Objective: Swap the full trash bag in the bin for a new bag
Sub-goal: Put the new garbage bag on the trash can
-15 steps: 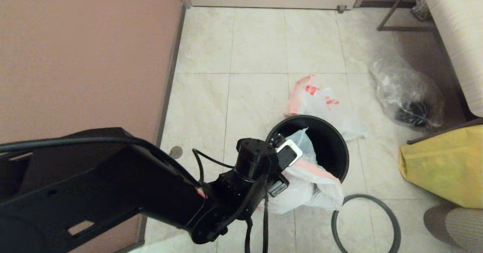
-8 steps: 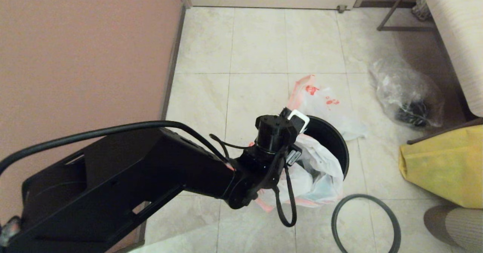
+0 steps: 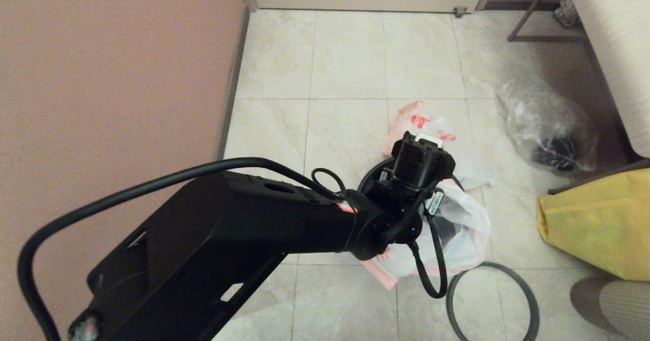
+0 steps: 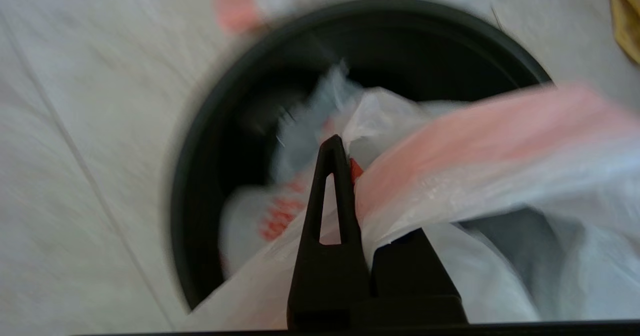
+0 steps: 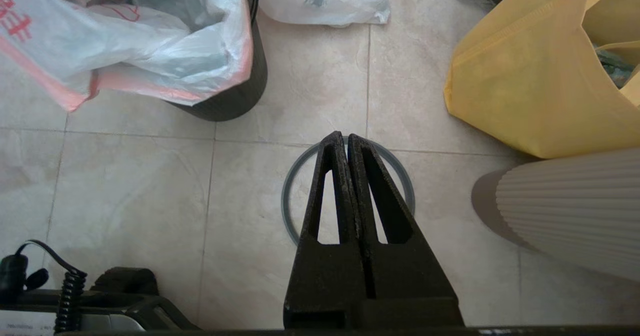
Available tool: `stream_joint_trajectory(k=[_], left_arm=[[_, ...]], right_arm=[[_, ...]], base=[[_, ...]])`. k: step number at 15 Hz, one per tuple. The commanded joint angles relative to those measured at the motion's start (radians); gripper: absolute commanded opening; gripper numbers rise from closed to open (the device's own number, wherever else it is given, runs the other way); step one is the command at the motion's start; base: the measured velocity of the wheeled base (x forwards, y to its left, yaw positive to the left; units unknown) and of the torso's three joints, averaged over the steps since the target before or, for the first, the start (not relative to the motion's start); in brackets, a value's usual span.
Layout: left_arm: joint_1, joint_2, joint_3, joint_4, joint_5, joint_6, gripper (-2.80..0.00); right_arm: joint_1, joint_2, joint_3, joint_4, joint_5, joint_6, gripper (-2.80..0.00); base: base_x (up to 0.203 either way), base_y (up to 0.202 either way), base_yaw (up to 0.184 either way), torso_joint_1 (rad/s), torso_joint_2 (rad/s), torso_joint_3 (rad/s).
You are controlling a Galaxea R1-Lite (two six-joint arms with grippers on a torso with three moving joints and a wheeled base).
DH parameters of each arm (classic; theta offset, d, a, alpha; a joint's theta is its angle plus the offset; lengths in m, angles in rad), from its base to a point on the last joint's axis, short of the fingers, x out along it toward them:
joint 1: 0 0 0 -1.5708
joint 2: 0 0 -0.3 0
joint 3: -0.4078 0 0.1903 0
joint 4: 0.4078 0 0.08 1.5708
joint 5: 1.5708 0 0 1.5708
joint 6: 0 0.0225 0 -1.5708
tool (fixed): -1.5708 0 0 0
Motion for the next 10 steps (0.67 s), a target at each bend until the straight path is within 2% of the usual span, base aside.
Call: stream_joint_trajectory(k=[1, 2, 4, 6, 10], left_arm=[[-0.003, 0.03, -0.025, 0.009, 0.004, -0.017, -2.8], [0.0, 0.029, -0.024, 0.009, 0.005, -0.035, -2.8], [0.026, 0.026, -0.023, 0.01, 0.012, -0.048, -2.8], [0.047, 0.024, -0.023, 0.01, 0.018, -0.07, -2.8], [0.073, -0.005, -0.026, 0.011, 0.019, -0.079, -2.8]], right_arm=[[0.0, 0.01, -0.004, 0.009, 0.004, -0.029, -2.8], [0.0, 0.015, -0.016, 0.016, 0.007, -0.064, -2.8], [0.001, 0.089, -0.095, 0.043, 0.008, -0.067, -2.8], [0.002, 0.264, -0.193, 0.06, 0.009, -0.004, -2.8], [0.016, 0.785, -0.361, 0.053, 0.044, 0.114, -2.8]], base=[[0.0, 0.0, 0.0, 0.0, 0.0, 0.0], [0.0, 0.0, 0.0, 0.0, 0.0, 0.0], [0.0, 0.0, 0.0, 0.0, 0.0, 0.0], [0.0, 0.0, 0.0, 0.0, 0.0, 0.0], [0.0, 0.0, 0.0, 0.0, 0.0, 0.0]])
